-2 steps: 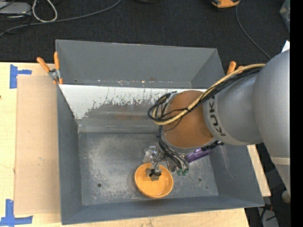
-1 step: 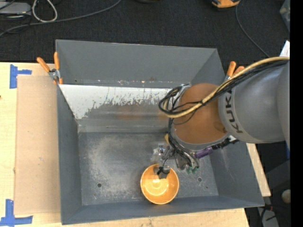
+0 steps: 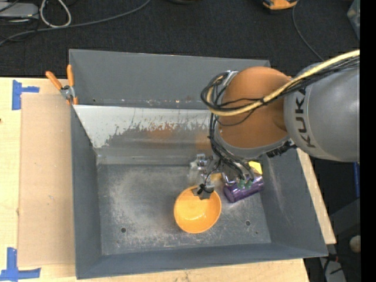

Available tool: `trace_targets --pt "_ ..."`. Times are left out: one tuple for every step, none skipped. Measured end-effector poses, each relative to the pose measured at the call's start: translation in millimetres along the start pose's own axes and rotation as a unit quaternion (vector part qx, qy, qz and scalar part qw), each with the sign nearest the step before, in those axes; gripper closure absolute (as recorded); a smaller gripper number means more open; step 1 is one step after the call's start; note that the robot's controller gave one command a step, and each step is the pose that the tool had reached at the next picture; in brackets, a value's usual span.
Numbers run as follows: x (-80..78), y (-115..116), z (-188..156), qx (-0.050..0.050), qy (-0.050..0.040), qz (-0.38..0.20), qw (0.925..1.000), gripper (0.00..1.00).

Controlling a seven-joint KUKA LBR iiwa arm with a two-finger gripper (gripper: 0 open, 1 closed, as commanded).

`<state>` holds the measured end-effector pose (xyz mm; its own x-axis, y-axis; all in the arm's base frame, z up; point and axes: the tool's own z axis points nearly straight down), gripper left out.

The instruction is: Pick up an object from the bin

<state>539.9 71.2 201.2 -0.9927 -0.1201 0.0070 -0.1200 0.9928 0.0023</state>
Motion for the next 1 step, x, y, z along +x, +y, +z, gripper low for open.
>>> trace_targets --pt "33.5 -15.7 -60.4 0.0 0.0027 0.042 0.9991 1.0"
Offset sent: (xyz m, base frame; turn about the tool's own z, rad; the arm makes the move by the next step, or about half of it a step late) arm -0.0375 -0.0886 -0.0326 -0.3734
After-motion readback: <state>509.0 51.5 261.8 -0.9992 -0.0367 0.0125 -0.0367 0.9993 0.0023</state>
